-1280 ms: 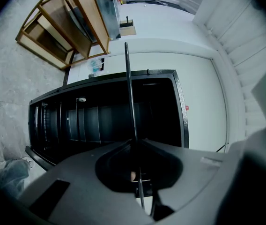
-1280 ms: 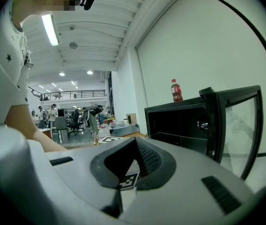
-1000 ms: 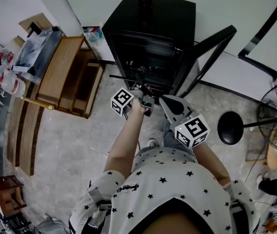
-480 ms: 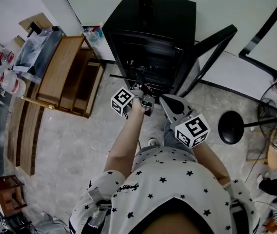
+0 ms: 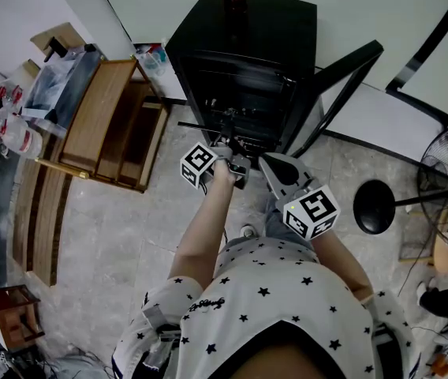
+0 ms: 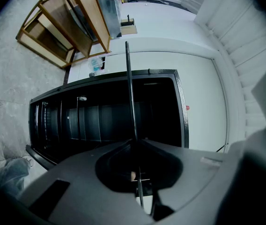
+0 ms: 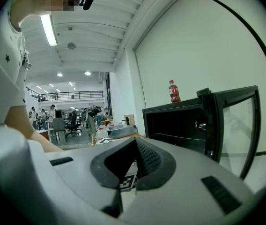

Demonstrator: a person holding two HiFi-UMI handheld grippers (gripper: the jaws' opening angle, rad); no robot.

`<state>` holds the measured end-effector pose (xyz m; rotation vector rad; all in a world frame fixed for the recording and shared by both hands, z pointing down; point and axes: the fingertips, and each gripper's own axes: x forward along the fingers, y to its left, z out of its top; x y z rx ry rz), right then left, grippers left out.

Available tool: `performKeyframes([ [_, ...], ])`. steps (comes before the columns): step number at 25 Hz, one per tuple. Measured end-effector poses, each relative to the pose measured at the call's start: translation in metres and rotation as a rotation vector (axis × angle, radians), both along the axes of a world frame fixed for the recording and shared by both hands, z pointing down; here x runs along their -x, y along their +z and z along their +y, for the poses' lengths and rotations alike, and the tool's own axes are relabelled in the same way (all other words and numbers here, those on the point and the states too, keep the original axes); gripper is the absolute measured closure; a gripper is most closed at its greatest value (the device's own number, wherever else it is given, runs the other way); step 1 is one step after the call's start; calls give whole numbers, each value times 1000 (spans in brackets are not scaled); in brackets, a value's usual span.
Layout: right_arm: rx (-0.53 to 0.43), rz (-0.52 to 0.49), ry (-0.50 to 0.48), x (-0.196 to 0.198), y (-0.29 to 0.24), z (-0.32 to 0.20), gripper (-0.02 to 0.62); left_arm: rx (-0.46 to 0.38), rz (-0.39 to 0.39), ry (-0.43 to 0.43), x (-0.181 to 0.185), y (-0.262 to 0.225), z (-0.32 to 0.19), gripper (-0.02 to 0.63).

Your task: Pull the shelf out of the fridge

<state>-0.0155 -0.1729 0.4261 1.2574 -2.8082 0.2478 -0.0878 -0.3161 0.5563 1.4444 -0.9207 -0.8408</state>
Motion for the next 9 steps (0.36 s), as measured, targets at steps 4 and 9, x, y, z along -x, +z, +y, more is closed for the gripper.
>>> performKeyframes([
  [4, -2, 1, 3, 0, 0, -1, 603, 3, 4, 0, 0, 0, -1, 580],
  [9, -1, -2, 2, 1, 1, -3, 603, 4, 9, 0, 2, 0, -3, 580],
])
